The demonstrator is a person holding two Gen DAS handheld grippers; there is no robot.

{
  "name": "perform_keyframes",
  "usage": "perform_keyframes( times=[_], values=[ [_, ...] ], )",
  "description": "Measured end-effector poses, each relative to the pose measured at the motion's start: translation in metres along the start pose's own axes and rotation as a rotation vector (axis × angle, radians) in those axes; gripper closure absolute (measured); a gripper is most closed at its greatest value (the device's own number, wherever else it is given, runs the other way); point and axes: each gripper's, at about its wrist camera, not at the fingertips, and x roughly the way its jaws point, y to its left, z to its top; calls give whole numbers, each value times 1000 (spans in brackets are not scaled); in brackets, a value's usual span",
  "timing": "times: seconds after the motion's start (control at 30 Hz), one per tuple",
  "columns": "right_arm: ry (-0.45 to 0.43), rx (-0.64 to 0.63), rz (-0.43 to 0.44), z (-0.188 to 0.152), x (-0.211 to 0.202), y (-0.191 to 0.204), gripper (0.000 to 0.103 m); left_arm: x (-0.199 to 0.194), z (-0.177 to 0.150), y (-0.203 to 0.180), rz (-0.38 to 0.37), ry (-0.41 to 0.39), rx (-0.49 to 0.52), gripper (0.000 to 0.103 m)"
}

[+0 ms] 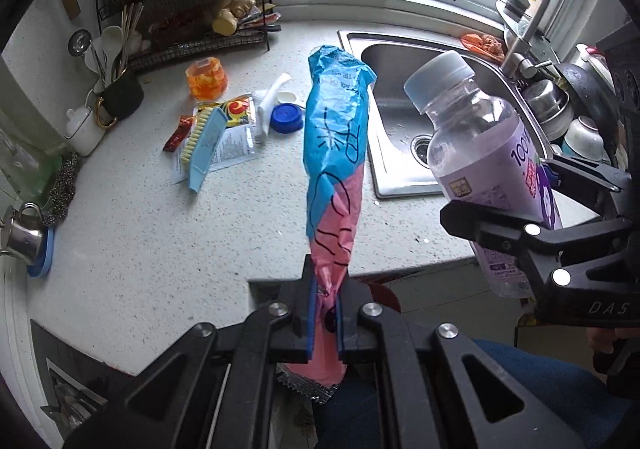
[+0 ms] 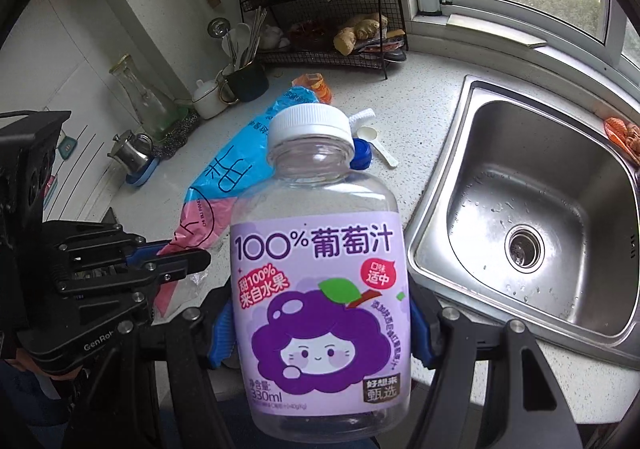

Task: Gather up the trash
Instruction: 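Carry the bag and bottle down toward the red bin with both grippers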

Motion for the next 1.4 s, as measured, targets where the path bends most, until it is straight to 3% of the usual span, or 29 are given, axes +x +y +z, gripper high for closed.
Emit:
perform_keyframes(
  times=[0.3,0.7,1.07,1.4],
  values=[
    [-3,9,10,-74,-41,-10,38,-31,-66,-65,11,15,14,97],
    [16,75,-13,-130,-47,-14,38,-5,-108,-101,-33,116,59,97],
    [50,184,-41,-166,-1,-27,38,86,-146,-106,-142,259,57,97],
    [145,221,-100,-200,83,-53,38,192,-176,-106,-176,353,64,97]
  ],
)
